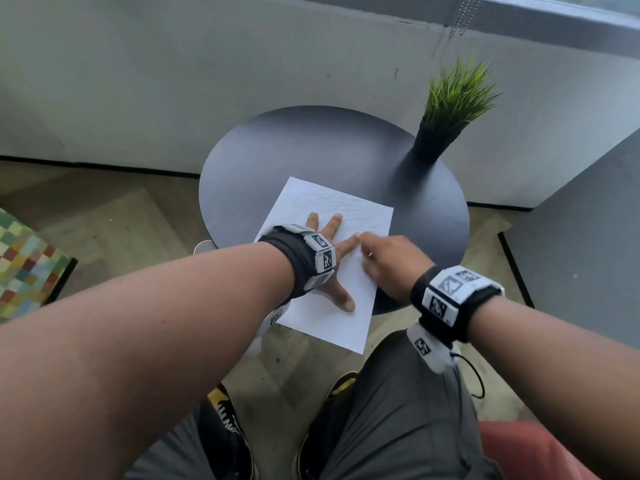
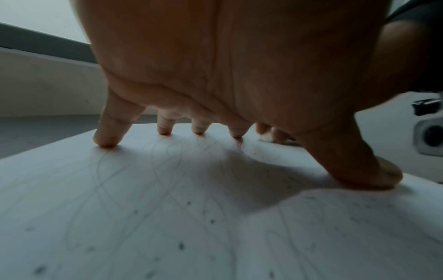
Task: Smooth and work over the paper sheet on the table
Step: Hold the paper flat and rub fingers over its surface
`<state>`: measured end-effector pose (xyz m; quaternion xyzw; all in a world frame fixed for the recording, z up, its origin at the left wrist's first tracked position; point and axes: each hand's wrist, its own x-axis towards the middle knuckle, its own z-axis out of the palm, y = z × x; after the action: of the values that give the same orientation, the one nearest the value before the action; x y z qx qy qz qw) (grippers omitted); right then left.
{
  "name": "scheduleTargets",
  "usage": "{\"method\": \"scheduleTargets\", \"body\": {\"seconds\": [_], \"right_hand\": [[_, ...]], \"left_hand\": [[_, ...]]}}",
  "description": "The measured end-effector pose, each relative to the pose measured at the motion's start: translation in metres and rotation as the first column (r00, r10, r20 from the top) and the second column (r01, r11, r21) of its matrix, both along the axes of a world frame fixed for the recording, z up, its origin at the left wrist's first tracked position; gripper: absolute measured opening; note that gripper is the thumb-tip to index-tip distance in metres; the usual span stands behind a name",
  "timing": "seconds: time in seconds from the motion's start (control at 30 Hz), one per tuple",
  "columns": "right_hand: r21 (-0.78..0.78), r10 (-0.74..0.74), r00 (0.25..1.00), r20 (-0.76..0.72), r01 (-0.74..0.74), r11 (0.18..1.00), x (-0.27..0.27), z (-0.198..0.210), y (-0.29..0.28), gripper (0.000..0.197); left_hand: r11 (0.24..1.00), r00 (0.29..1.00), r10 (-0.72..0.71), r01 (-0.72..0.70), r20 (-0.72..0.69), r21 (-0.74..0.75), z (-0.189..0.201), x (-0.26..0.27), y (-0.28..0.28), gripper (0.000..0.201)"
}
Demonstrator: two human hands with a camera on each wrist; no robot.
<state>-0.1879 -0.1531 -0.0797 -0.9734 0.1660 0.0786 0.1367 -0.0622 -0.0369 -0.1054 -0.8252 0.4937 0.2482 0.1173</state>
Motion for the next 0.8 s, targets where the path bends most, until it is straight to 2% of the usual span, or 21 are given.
{"method": "scheduleTargets", "body": {"seconds": [0.07,0.13,0.17,0.23,0.27,0.3,0.37,0.43,0.47,0.5,0.6,0.63,0.7,0.77,0.8], "right_hand": [[0.103,0.236,0.97,-0.056,-0.23,0.968,-0.009,0.0,0.018,0.007],[0.151,0.279,0.953,-0.12,-0.261,0.954,-0.011,0.005,0.01,0.006],[0.115,0.212,0.969,-0.13,-0.197,0.974,-0.008,0.005,0.0,0.007],[0.021,-0.043,0.995,-0.091,0.045,0.999,-0.005,0.005,-0.019,0.01],[-0.016,-0.121,0.991,-0.061,0.12,0.993,-0.005,0.004,-0.023,0.011],[-0.039,-0.121,0.992,-0.038,0.119,0.992,-0.007,0.002,-0.02,0.011],[0.006,0.029,0.999,-0.028,-0.029,1.0,-0.013,-0.001,0.0,0.004],[0.11,0.233,0.969,-0.078,-0.224,0.968,-0.023,0.001,0.015,0.006],[0.138,0.276,0.956,-0.104,-0.261,0.956,-0.024,0.003,0.012,0.007],[0.132,0.261,0.96,-0.104,-0.247,0.96,-0.023,0.004,0.004,0.008],[0.026,0.001,0.998,-0.069,0.001,1.0,-0.017,0.004,-0.023,0.015],[-0.005,-0.04,0.997,-0.065,0.039,0.999,-0.016,0.003,-0.023,0.015],[0.012,0.051,0.998,-0.045,-0.051,0.999,-0.017,0.0,-0.006,0.008],[0.102,0.242,0.968,-0.06,-0.235,0.967,-0.023,-0.002,0.015,0.011],[0.145,0.28,0.957,-0.075,-0.268,0.953,-0.025,-0.002,0.015,0.012]], "left_hand": [[1.0,1.0,-0.01,0.01,0.01,0.01,-0.001,0.0,-0.001,0.146],[1.0,1.0,-0.014,0.013,0.019,0.018,0.0,-0.001,-0.003,0.146],[1.0,1.0,-0.007,0.007,0.015,0.013,0.001,-0.002,-0.004,0.145],[1.0,1.0,0.007,-0.007,0.005,0.008,0.004,-0.004,-0.003,0.139],[1.0,1.0,0.012,-0.012,0.0,0.009,0.004,-0.005,-0.003,0.138],[1.0,1.0,0.016,-0.016,-0.004,0.01,0.005,-0.006,-0.003,0.137],[1.0,1.0,0.013,-0.013,-0.002,0.017,0.005,-0.006,-0.004,0.136],[0.999,1.0,-0.003,0.002,0.018,0.038,0.006,-0.006,-0.005,0.136],[0.999,1.0,0.001,-0.001,0.016,0.04,0.007,-0.006,-0.005,0.136],[0.999,1.0,0.005,-0.006,0.012,0.034,0.007,-0.007,-0.005,0.136],[1.0,1.0,0.015,-0.015,0.015,0.011,0.006,-0.008,-0.005,0.136],[1.0,1.0,0.015,-0.015,0.019,0.015,0.005,-0.008,-0.004,0.137],[1.0,1.0,0.015,-0.015,0.007,0.014,0.005,-0.007,-0.005,0.138],[1.0,1.0,0.008,-0.009,0.007,0.024,0.005,-0.007,-0.006,0.14],[0.999,1.0,0.006,-0.006,0.008,0.031,0.005,-0.007,-0.006,0.14]]}}
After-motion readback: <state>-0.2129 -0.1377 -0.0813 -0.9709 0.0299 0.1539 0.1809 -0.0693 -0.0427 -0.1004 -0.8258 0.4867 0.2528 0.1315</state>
